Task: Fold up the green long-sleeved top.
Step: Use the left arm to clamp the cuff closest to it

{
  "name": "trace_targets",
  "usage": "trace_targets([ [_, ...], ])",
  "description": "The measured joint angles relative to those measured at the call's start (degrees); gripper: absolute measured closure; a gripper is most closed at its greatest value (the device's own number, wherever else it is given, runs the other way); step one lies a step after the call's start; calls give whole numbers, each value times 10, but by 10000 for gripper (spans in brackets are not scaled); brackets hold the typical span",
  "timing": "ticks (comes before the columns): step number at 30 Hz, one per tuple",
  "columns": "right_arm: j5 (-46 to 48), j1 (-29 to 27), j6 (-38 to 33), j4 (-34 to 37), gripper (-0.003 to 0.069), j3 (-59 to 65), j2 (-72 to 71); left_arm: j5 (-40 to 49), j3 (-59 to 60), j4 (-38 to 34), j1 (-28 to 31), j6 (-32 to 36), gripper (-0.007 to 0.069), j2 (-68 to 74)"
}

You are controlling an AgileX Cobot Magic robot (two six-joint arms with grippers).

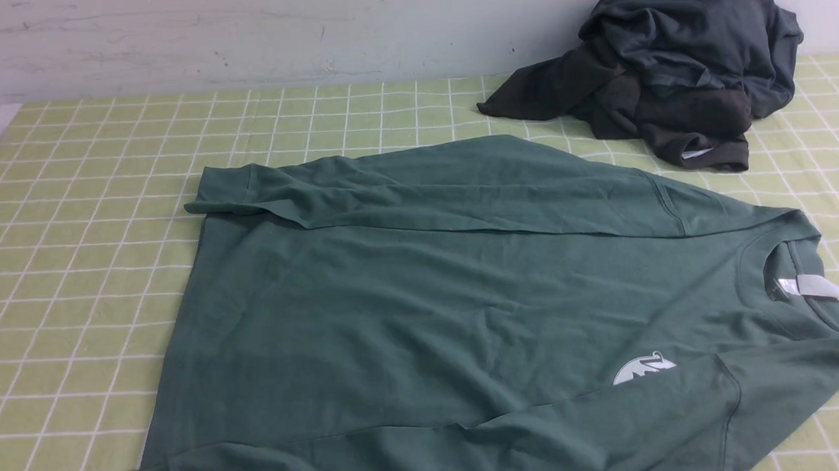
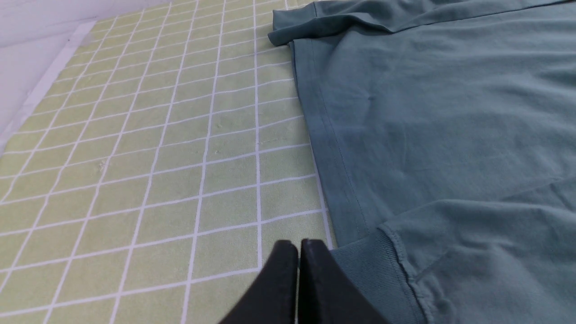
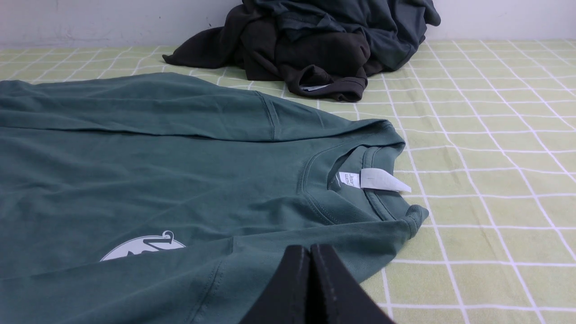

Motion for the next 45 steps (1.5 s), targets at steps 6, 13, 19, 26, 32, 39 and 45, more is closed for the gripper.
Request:
trace_targets([
  [6, 0, 0, 0, 0, 675, 0, 0, 0, 0, 1, 0, 5, 629, 0],
  [13, 0, 0, 0, -37, 675, 0, 0, -41, 0, 2, 0, 9, 629, 0],
  [19, 0, 0, -1, -62, 675, 0, 0, -180, 1, 4, 0, 9, 629, 0],
  [26, -145, 0, -1, -109, 675, 4, 0, -318, 1, 3, 0, 9, 629, 0],
  [32, -422, 0, 52, -117, 675, 4, 0, -419, 1, 1, -1, -59, 629, 0],
  [39, -542, 0, 113, -114, 675, 2, 17, -479, -29, 1, -1, -207, 629, 24],
  [45, -517, 0, 118, -116, 675, -120, 153, -413, -207, 25, -1, -217, 629, 181],
])
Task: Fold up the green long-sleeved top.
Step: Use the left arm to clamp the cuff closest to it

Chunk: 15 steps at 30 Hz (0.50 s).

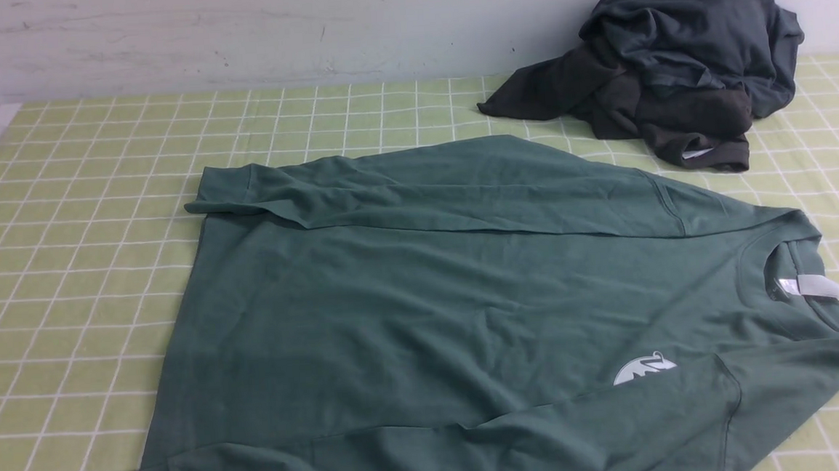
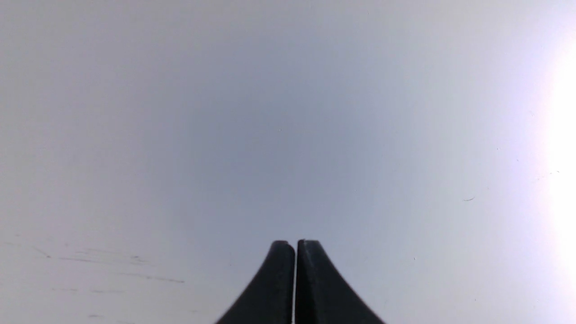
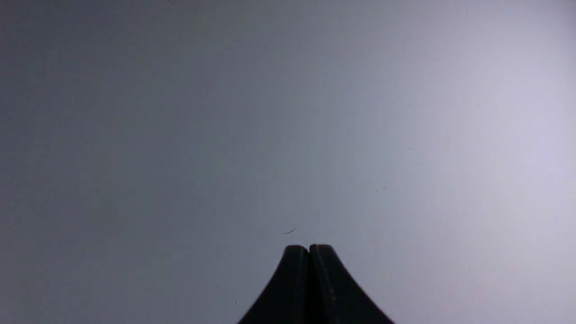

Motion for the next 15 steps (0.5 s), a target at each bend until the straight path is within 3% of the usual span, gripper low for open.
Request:
trace_targets([
  [4, 103, 0, 10, -69, 675, -117, 137, 44, -80, 41, 0, -7, 629, 141],
  [8, 238, 7, 61, -143, 675, -172, 230, 158, -102, 87, 0, -33, 629, 240],
  [9, 318, 25, 91, -161, 675, -190, 265, 250, -112, 97, 0, -44, 629, 289],
  [10, 329, 28, 94, -164, 675, -192, 269, 262, -114, 97, 0, -45, 629, 295],
  [12, 450, 78, 114, -169, 675, -219, 311, 428, -135, 86, 0, -50, 627, 367],
  [15, 575, 136, 82, -147, 675, -240, 366, 537, -156, 48, 0, -14, 621, 427],
])
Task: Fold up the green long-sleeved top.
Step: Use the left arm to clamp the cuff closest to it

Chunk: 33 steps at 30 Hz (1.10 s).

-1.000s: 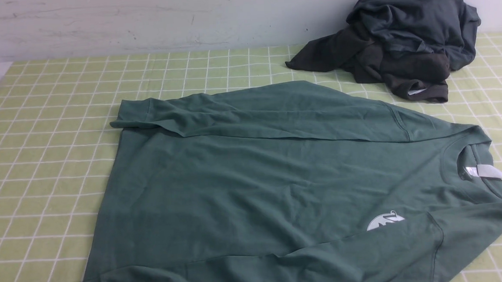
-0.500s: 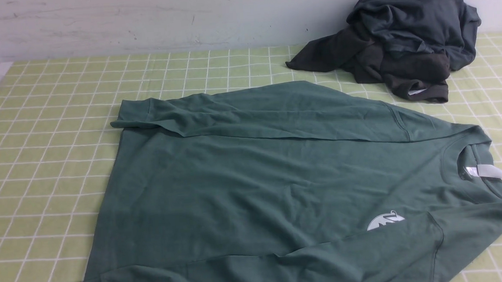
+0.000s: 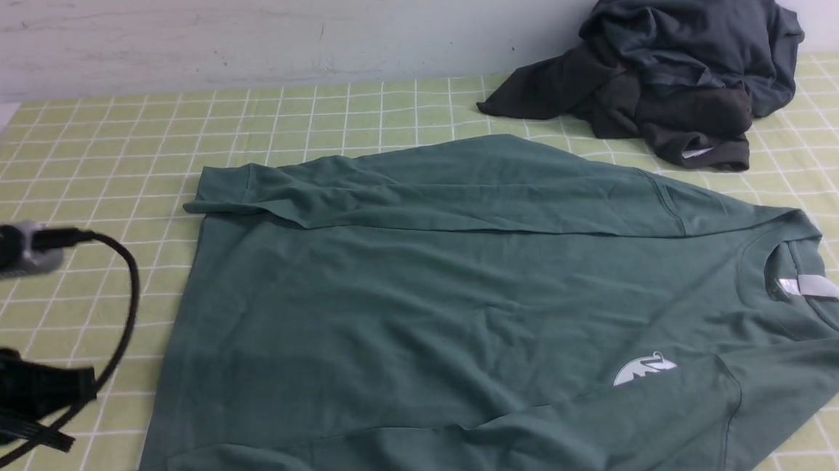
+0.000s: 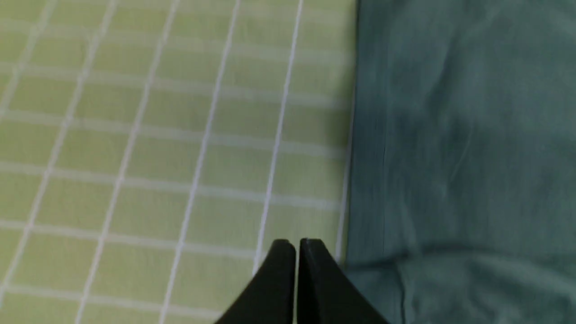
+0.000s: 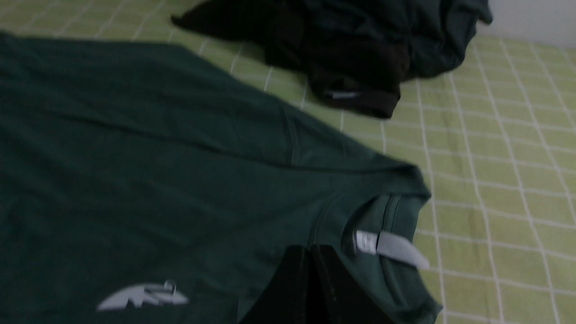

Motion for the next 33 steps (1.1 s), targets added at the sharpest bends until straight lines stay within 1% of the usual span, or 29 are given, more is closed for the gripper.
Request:
trace_targets([
  [1, 53, 32, -33, 17, 675, -8, 34, 34, -7, -30, 0, 30, 617, 24],
  [3, 94, 64, -84, 47, 675, -15, 73, 51, -10, -61, 0, 74, 615, 46],
  [4, 109, 84, -121, 75, 675, -20, 100, 58, -13, -94, 0, 112, 615, 60],
  [6, 113, 107, -175, 116, 675, -32, 137, 58, -15, -127, 0, 152, 615, 82],
  [7, 113, 114, -186, 130, 675, -39, 150, 58, -16, -138, 0, 165, 615, 91],
  [9, 115, 122, -226, 181, 675, -59, 178, 58, -18, -153, 1, 180, 615, 114],
  [10, 122, 123, -250, 215, 675, -73, 194, 58, -18, -157, 4, 185, 610, 130],
  [13, 142, 123, -303, 270, 675, -93, 217, 61, -18, -159, 17, 185, 585, 159],
  [15, 158, 124, -347, 315, 675, -99, 228, 67, -18, -159, 33, 185, 538, 182],
  [16, 162, 124, -368, 339, 675, -100, 230, 70, -18, -159, 40, 185, 497, 188],
  [18, 164, 124, -391, 362, 675, -101, 230, 70, -18, -159, 46, 185, 452, 191],
  [21, 164, 124, -426, 398, 675, -101, 231, 48, -18, -157, 52, 185, 351, 193],
  [24, 166, 124, -447, 420, 675, -101, 231, 24, -18, -157, 53, 183, 294, 205],
  [27, 167, 124, -459, 428, 675, -101, 231, 3, -18, -157, 55, 168, 270, 230],
  [30, 171, 124, -463, 431, 675, -101, 231, -10, -18, -157, 55, 156, 270, 268],
  [32, 171, 124, -464, 432, 675, -101, 231, -11, -19, -158, 55, 153, 275, 281],
  [33, 172, 124, -465, 432, 675, -101, 231, -7, -28, -164, 55, 149, 302, 294],
])
